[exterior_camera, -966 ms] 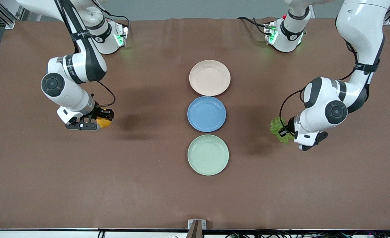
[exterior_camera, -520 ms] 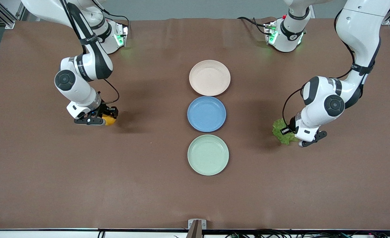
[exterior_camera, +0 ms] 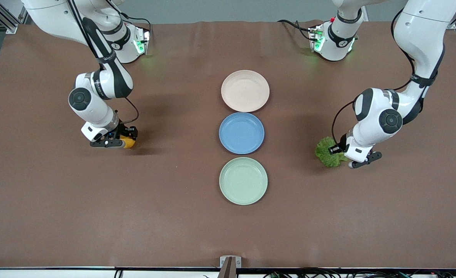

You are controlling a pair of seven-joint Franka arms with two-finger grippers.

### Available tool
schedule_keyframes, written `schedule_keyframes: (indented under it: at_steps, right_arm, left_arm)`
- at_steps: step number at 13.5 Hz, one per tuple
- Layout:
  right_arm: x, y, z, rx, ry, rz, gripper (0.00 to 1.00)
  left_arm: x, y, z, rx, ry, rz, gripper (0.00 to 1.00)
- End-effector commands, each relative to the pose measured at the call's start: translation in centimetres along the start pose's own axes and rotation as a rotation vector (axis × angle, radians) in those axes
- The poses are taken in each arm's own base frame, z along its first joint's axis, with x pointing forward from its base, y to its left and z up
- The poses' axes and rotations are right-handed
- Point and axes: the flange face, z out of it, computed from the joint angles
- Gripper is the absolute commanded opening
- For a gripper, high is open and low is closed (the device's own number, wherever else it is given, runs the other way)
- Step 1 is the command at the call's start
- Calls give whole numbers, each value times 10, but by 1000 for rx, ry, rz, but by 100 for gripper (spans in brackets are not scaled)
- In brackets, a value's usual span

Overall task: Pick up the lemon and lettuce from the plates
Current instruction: 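Carry the lettuce and lemon away from the plates onto the table, then open both grippers to release the lettuce and lemon on the table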

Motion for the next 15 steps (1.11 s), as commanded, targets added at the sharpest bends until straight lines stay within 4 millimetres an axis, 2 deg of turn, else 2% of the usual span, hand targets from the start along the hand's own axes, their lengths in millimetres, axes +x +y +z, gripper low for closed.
schedule_keyframes:
  at_steps: [1, 4, 5, 6, 7, 9, 11, 14, 15]
  right_arm:
    - [-3, 22, 6, 6, -3, -20, 1]
    - [-4, 23, 12, 5, -11, -18, 5]
    - [-4, 23, 11, 5, -14, -17, 29]
    - [-3, 23, 10, 6, -13, -17, 94]
    - [-1, 23, 7, 6, -11, -15, 100]
    - [11, 21, -7, 7, -13, -17, 100]
    - [32, 19, -34, 8, -37, -20, 100]
    - [70, 18, -96, 7, -123, -25, 100]
    - [83, 19, -124, 5, -149, -27, 100]
  left_arm:
    - [15, -11, -30, 14, 25, 7, 100]
    - [22, -10, -84, 70, -4, 39, 99]
    - [24, -10, -107, 81, -16, 60, 99]
    - [24, -10, -124, 93, -29, 81, 99]
    - [25, -9, -143, 93, -32, 92, 99]
    - [27, -12, -182, 56, -48, 103, 99]
    - [27, -30, -224, 64, -57, 153, 99]
    - [21, -61, -289, 41, -61, 204, 99]
    - [18, -68, -307, 26, -56, 206, 100]
